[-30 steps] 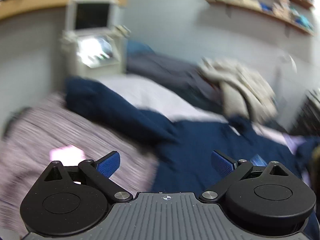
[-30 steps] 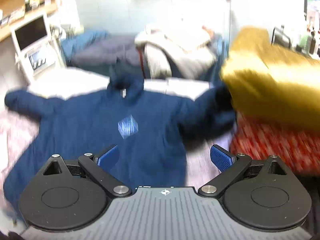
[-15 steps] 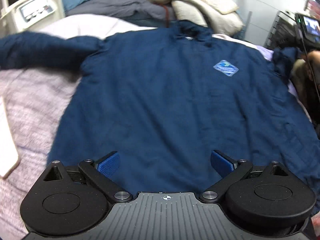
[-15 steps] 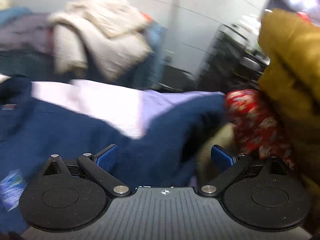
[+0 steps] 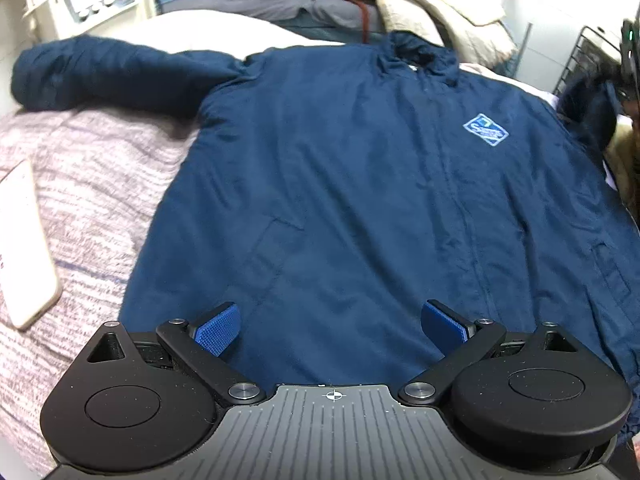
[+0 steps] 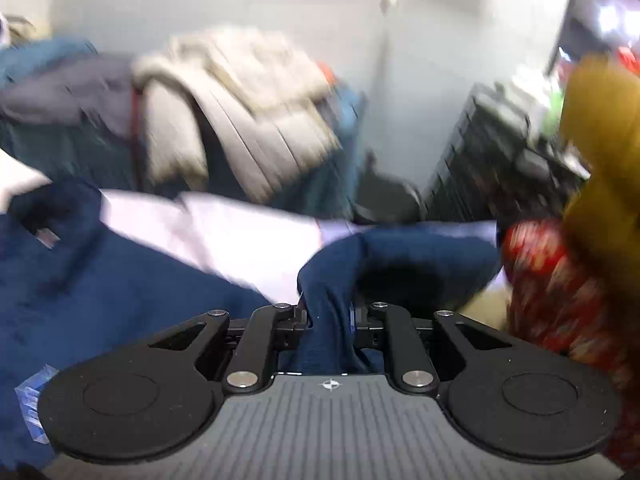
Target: Fold large clothes
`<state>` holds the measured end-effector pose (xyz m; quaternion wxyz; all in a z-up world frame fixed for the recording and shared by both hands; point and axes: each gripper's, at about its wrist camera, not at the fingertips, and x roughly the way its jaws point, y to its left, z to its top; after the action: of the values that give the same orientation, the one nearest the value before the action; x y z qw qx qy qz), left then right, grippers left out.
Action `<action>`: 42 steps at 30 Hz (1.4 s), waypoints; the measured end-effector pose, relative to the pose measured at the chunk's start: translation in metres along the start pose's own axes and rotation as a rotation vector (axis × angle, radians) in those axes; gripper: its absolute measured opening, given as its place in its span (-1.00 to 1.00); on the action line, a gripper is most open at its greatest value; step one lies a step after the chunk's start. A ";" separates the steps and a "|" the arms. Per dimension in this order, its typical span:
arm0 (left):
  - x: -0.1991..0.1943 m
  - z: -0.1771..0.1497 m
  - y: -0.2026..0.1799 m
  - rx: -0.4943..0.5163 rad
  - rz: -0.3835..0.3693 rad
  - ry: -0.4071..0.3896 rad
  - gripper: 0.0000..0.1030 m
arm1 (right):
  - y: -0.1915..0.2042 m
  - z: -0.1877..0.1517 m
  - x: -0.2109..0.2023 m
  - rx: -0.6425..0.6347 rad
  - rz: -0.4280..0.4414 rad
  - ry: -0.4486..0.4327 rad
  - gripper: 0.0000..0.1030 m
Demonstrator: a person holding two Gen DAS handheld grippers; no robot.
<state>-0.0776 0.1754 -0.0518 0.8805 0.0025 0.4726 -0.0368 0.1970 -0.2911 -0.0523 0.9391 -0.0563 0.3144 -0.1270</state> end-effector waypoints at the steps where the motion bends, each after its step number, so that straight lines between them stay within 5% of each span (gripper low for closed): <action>1: 0.000 0.001 -0.003 0.005 -0.003 -0.008 1.00 | 0.003 0.005 -0.013 -0.010 0.032 -0.045 -0.65; 3: -0.002 0.003 -0.007 0.015 -0.008 -0.024 1.00 | 0.022 0.013 -0.047 -0.102 0.102 -0.162 -0.66; 6: -0.004 0.005 -0.013 0.013 -0.014 -0.043 1.00 | 0.075 0.002 -0.105 -0.402 0.244 -0.372 -0.66; 9: -0.005 0.003 -0.016 0.000 -0.022 -0.042 1.00 | 0.134 -0.063 -0.152 -0.842 0.366 -0.510 -0.61; 13: -0.007 -0.003 -0.012 -0.026 -0.027 -0.035 1.00 | 0.173 -0.183 -0.160 -1.324 0.385 -0.513 -0.17; 15: -0.007 -0.003 -0.006 -0.041 -0.030 -0.034 1.00 | 0.172 -0.215 -0.144 -1.381 0.384 -0.431 -0.12; 18: -0.007 0.000 0.002 -0.071 -0.011 -0.055 1.00 | 0.164 -0.226 -0.137 -1.333 0.350 -0.386 -0.04; 19: -0.007 0.002 0.005 -0.081 -0.006 -0.068 1.00 | 0.161 -0.223 -0.139 -1.302 0.341 -0.381 0.15; 20: -0.006 0.005 0.007 -0.089 -0.003 -0.083 1.00 | 0.156 -0.218 -0.141 -1.268 0.346 -0.374 0.57; 22: -0.005 0.014 0.011 -0.092 0.002 -0.115 1.00 | 0.145 -0.209 -0.153 -1.195 0.349 -0.410 0.88; 29: -0.004 0.060 0.019 -0.068 0.029 -0.270 1.00 | 0.114 -0.194 -0.203 -0.969 0.330 -0.419 0.88; 36: 0.013 0.108 0.017 -0.088 0.121 -0.339 1.00 | 0.070 -0.200 -0.214 -0.697 0.223 -0.268 0.88; 42: 0.052 0.145 0.011 0.015 0.116 -0.334 1.00 | 0.041 -0.208 -0.216 -0.406 0.269 -0.114 0.93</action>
<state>0.0721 0.1771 -0.0155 0.9474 0.0300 0.3184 0.0107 -0.0863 -0.1981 -0.1008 0.9332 -0.2084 0.2846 0.0682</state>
